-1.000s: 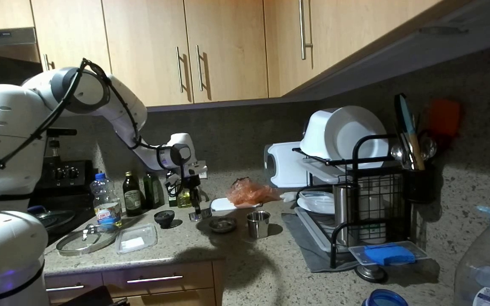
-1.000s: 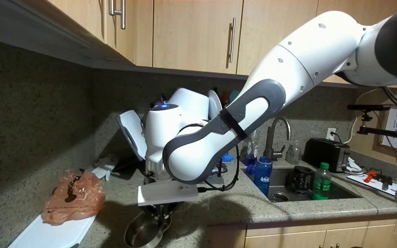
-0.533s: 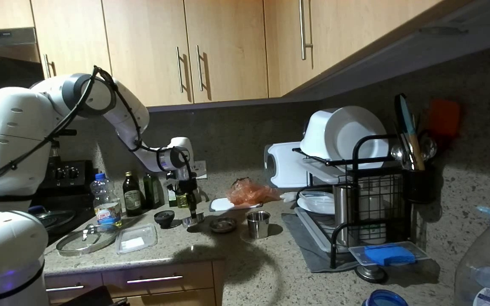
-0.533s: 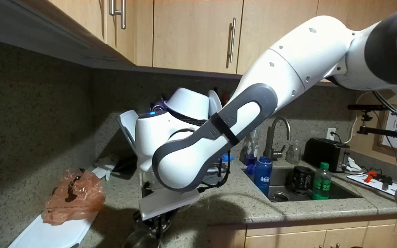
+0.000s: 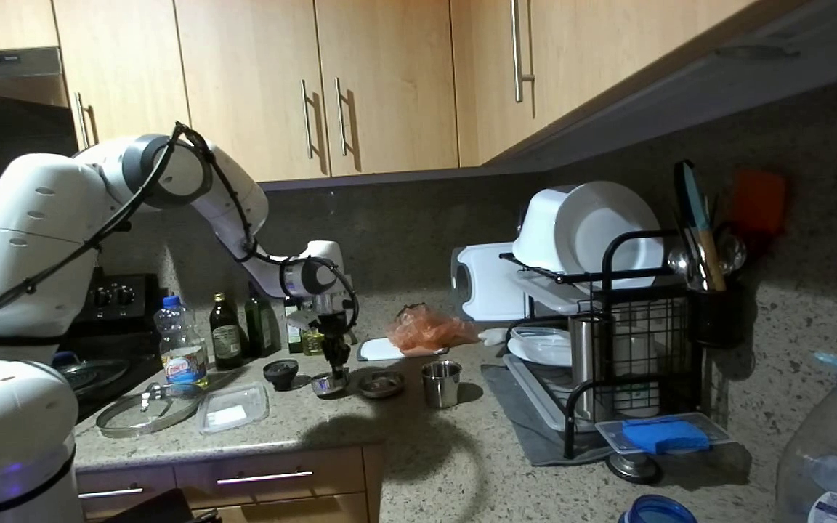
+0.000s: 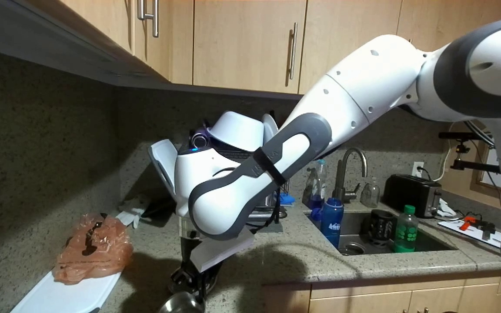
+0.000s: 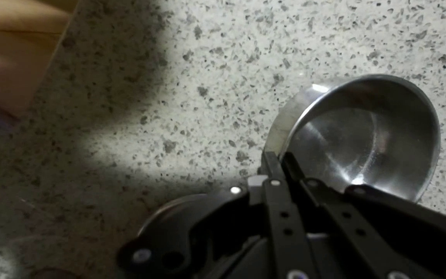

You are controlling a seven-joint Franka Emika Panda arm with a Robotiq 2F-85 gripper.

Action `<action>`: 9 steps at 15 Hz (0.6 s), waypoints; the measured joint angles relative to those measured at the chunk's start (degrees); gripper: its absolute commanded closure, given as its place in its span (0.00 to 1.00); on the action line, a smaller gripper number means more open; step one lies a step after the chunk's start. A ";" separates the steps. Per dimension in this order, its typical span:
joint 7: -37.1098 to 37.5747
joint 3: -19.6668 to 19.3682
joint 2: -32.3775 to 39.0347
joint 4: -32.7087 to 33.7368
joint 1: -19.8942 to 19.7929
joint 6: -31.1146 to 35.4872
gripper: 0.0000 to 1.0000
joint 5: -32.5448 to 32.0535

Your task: Spread the silver containers on the counter

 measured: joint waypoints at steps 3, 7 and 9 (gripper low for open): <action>-3.64 -0.41 1.43 1.35 -1.22 -0.19 0.94 1.82; -3.57 -2.17 3.75 3.62 -1.45 -3.81 0.58 2.06; -3.18 -3.20 5.31 4.99 -1.30 -6.10 0.42 1.79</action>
